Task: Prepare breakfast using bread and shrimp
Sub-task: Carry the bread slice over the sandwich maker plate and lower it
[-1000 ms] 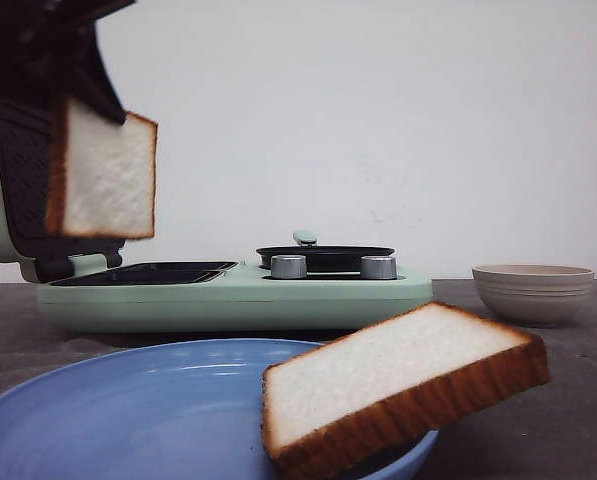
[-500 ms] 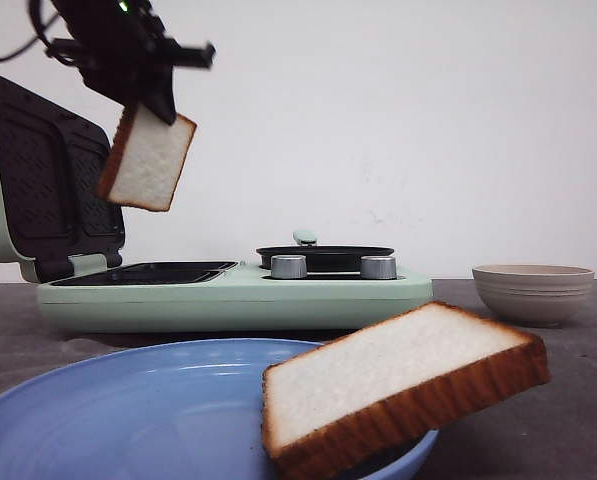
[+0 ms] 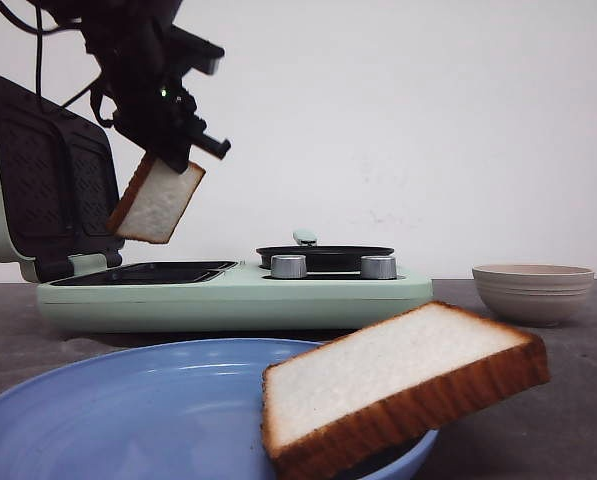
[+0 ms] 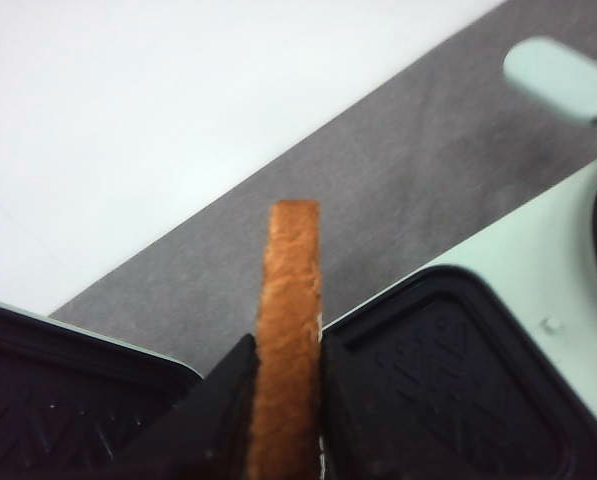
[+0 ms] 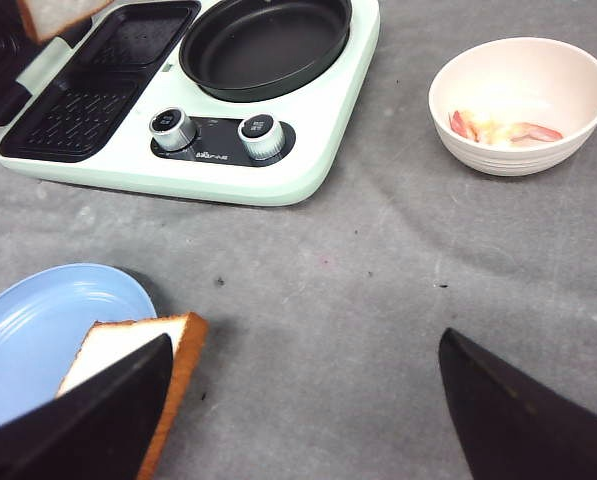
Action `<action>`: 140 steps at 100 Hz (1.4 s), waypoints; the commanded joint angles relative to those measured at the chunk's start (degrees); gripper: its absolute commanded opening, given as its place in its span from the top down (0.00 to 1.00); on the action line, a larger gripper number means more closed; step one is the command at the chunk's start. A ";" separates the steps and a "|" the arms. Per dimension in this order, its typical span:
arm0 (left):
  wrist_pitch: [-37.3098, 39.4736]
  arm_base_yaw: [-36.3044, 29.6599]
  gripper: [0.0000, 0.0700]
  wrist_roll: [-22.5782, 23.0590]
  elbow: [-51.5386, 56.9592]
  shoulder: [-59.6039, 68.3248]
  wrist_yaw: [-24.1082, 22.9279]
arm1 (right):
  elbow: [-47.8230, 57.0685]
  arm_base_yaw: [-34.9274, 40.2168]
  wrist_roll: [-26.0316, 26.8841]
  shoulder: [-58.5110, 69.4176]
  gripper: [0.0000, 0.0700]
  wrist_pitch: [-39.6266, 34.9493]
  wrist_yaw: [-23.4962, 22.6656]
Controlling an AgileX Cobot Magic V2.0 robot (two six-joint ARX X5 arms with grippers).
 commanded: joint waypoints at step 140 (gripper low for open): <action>7.04 -2.38 0.36 9.40 1.51 9.16 1.64 | 0.92 0.24 -0.48 0.04 0.24 0.22 -0.17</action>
